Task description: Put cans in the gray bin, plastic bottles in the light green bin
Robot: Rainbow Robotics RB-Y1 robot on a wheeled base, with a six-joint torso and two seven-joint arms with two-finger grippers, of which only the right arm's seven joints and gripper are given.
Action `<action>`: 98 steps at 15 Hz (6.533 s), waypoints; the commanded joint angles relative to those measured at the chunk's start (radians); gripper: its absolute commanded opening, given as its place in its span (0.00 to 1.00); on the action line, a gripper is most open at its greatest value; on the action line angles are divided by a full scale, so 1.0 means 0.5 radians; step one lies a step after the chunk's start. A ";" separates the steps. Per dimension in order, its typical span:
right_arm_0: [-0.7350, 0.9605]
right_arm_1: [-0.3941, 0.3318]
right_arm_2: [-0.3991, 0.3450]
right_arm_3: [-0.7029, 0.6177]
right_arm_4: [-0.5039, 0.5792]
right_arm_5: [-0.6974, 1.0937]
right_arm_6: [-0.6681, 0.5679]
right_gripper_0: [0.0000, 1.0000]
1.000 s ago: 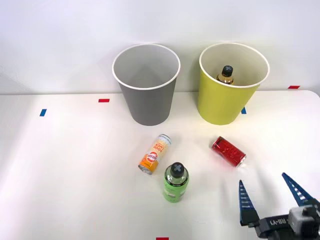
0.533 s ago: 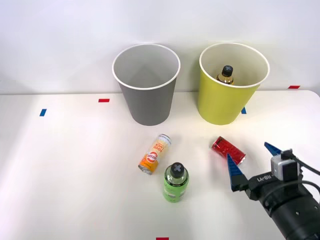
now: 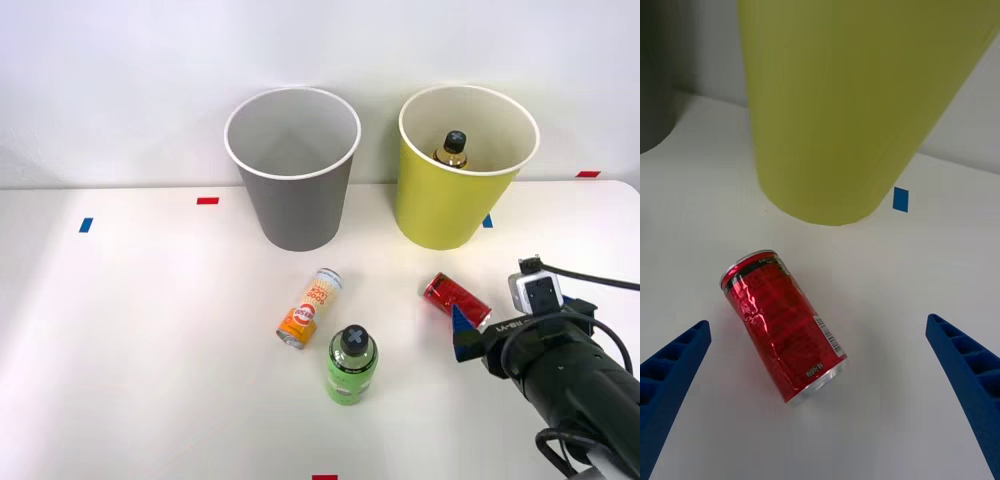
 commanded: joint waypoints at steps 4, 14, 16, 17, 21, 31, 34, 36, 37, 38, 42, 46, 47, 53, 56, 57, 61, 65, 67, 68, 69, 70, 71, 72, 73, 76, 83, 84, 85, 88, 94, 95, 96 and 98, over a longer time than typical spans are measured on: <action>-0.601 -0.278 0.355 0.074 -0.158 0.506 -0.186 1.00; -1.110 -0.569 0.640 0.298 -0.585 0.675 -0.573 1.00; -1.199 -0.618 0.643 0.368 -0.711 0.672 -0.545 1.00; -1.245 -0.683 0.671 0.368 -0.772 0.672 -0.517 1.00; -1.435 -0.864 0.812 0.381 -1.039 0.675 -0.508 1.00; -1.782 -0.901 1.205 0.617 -1.085 0.650 -0.548 1.00; -1.868 -0.938 1.235 0.617 -1.281 0.650 -0.545 1.00; -1.874 -0.910 1.238 0.675 -1.284 0.647 -0.530 1.00; -1.877 -0.895 1.238 0.703 -1.284 0.641 -0.524 1.00; -1.877 -0.879 1.238 0.730 -1.284 0.641 -0.521 1.00; -1.895 -0.763 1.241 0.869 -1.284 0.641 -0.502 1.00; -1.938 -0.643 1.241 0.988 -1.284 0.641 -0.475 1.00; -1.963 -0.603 1.241 1.037 -1.284 0.641 -0.462 1.00; -1.984 -0.597 1.257 1.114 -1.291 0.620 -0.386 1.00; -1.987 -0.615 1.281 1.114 -1.291 0.620 -0.358 1.00; -1.987 -0.622 1.281 1.114 -1.291 0.620 -0.349 0.99; -1.987 -0.634 1.281 1.111 -1.291 0.601 -0.333 0.28; -1.987 -0.643 1.281 1.111 -1.291 0.552 -0.333 0.19; -1.984 -0.646 1.281 1.105 -1.294 0.552 -0.333 0.14; -1.981 -0.649 1.281 1.092 -1.294 0.552 -0.333 0.06; -1.978 -0.655 1.278 1.080 -1.294 0.552 -0.336 0.00; -1.969 -0.668 1.281 1.059 -1.291 0.552 -0.346 0.00; -1.941 -0.701 1.278 1.004 -1.266 0.552 -0.349 0.00; -1.908 -0.735 1.278 0.930 -1.220 0.549 -0.361 0.00; -1.862 -0.781 1.278 0.844 -1.152 0.546 -0.376 0.00; -1.681 -0.846 1.189 0.556 -0.886 0.506 -0.625 0.00; -1.073 -0.612 0.511 0.319 -0.609 -0.233 -0.665 0.00; -1.018 -0.588 0.459 0.322 -0.560 -0.426 -0.674 0.00; -0.978 -0.569 0.404 0.322 -0.542 -0.589 -0.683 0.00; -0.904 -0.496 0.229 0.322 -0.551 -0.991 -0.714 0.00; -0.828 -0.410 0.011 0.322 -0.597 -1.239 -0.763 0.00; -0.834 -0.385 -0.001 0.322 -0.582 -1.242 -0.766 0.00; -0.849 -0.355 -0.007 0.322 -0.573 -1.242 -0.766 0.00; -0.917 -0.296 -0.007 0.322 -0.566 -1.242 -0.769 0.00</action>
